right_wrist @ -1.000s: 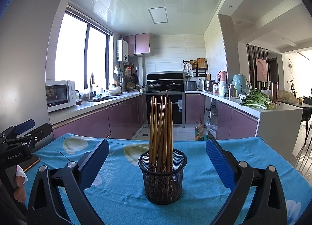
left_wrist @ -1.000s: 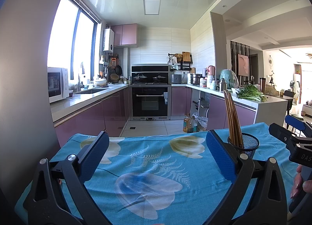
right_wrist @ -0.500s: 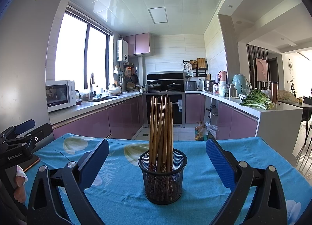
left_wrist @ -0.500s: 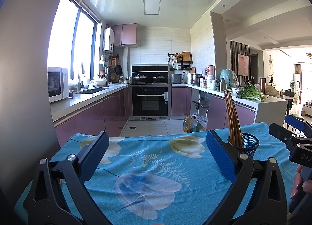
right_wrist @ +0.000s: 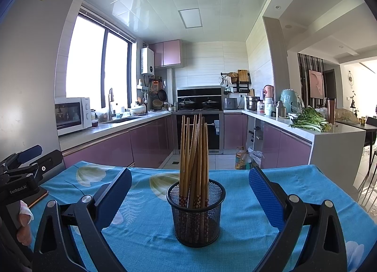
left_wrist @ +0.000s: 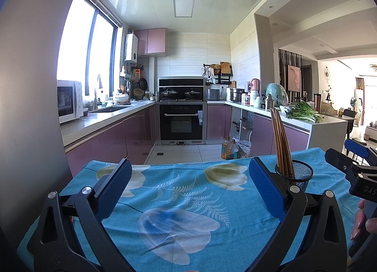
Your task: Organize utensils
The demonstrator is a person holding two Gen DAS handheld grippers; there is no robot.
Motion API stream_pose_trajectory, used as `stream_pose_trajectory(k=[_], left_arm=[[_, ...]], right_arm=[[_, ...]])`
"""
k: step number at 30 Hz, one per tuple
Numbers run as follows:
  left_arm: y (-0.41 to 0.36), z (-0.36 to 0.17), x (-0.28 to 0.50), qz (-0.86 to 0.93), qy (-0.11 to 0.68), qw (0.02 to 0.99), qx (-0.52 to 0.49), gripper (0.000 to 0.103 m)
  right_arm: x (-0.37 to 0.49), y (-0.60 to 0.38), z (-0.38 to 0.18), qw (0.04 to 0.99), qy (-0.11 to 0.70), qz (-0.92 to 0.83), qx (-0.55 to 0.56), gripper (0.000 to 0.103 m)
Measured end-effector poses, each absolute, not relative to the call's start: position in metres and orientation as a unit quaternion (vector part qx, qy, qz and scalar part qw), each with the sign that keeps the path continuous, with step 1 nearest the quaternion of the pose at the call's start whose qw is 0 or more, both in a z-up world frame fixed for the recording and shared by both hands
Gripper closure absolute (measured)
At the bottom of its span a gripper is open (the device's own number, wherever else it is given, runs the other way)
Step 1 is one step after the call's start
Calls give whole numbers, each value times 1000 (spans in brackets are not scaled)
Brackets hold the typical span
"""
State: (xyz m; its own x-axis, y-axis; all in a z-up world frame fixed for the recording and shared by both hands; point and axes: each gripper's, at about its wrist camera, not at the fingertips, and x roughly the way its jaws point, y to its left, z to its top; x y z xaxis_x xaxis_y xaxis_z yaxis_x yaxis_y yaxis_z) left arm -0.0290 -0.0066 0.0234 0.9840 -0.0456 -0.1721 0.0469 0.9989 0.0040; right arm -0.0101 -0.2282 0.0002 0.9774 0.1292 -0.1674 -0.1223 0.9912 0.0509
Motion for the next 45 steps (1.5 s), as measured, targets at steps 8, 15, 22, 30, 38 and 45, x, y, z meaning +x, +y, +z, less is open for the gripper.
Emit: stream_pose_trajectory(k=[8,15,22,30,38,45], left_arm=[[-8,23,-29,-24,87,996,4,5],[-9,23,-30,-25,88,996,4,5],[-9,23,-29,-25,89,996,4,5],[-9,23,-29,-26,89,996,4,5],[-10,21,-29,-26,90,996,5,5],[-10,20,-28,-28,90,996,5,5]], right_arm=[[-10,-228,0,994,86,63,20,7],[-8,-227,-1,994,87,62,22,7],[-8,-227,-2,994,89,63,23,7],[-7,-228,-3,994,89,62,24,7],[-7,-227,-4,994,90,61,24,7],[-7,-227,-4,994,90,61,23,7]])
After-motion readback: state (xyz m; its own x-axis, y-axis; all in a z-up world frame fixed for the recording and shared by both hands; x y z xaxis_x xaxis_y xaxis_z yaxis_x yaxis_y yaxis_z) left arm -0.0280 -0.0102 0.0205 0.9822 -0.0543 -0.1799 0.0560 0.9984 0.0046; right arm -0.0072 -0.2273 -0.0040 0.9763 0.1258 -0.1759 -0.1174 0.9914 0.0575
